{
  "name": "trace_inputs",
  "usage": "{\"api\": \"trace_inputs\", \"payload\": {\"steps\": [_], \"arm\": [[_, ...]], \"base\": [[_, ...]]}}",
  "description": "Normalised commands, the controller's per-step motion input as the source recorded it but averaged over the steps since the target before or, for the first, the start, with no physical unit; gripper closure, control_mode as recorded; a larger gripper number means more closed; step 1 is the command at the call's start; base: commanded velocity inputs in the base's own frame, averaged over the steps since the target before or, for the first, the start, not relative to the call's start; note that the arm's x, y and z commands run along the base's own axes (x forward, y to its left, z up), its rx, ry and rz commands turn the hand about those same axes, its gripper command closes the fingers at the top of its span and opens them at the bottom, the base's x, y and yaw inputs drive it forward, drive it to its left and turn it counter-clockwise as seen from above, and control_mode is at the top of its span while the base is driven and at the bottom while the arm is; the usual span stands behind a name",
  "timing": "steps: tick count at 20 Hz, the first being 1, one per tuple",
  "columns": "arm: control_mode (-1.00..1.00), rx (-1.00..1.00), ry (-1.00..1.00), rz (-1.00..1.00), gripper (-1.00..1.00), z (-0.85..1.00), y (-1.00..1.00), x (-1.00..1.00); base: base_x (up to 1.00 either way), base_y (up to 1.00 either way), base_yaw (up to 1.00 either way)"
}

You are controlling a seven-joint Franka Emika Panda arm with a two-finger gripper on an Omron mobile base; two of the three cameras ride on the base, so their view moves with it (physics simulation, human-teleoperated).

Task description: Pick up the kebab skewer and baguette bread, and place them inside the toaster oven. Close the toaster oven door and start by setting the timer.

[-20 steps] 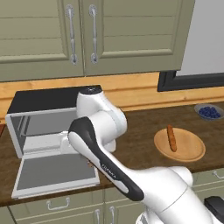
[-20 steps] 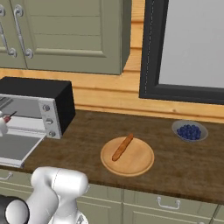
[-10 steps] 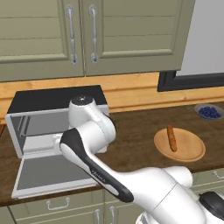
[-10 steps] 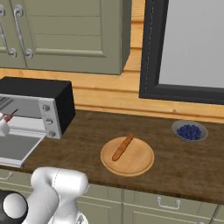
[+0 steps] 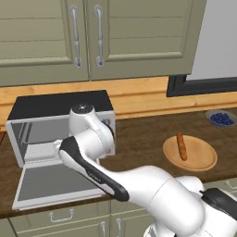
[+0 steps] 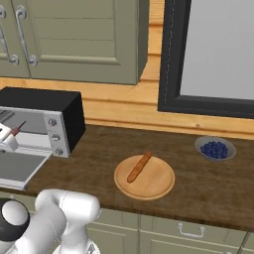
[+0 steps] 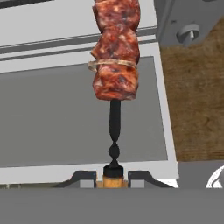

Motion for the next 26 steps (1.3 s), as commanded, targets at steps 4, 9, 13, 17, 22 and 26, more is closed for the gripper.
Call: {"api": "trace_inputs", "payload": {"steps": [4,9,13,17,22,26], "arm": [[-1.00,0.00,0.00,-0.01,1.00,0.00,0.11,0.39],[-1.00,0.00,-0.01,-0.01,1.00,-0.02,0.16,0.42],[-1.00,0.00,-0.01,0.00,1.00,-0.09,0.15,0.42],[-1.00,0.00,0.00,0.00,1.00,-0.05,0.11,0.42],[-1.00,0.00,-0.01,-0.01,1.00,0.00,0.11,0.36],[-1.00,-0.03,-0.13,0.00,1.00,-0.12,0.12,0.10]], "base": [[0.00,0.00,0.00],[0.00,0.00,0.00],[0.00,0.00,0.00],[0.00,0.00,0.00],[0.00,0.00,0.00],[0.00,0.00,0.00]]}}
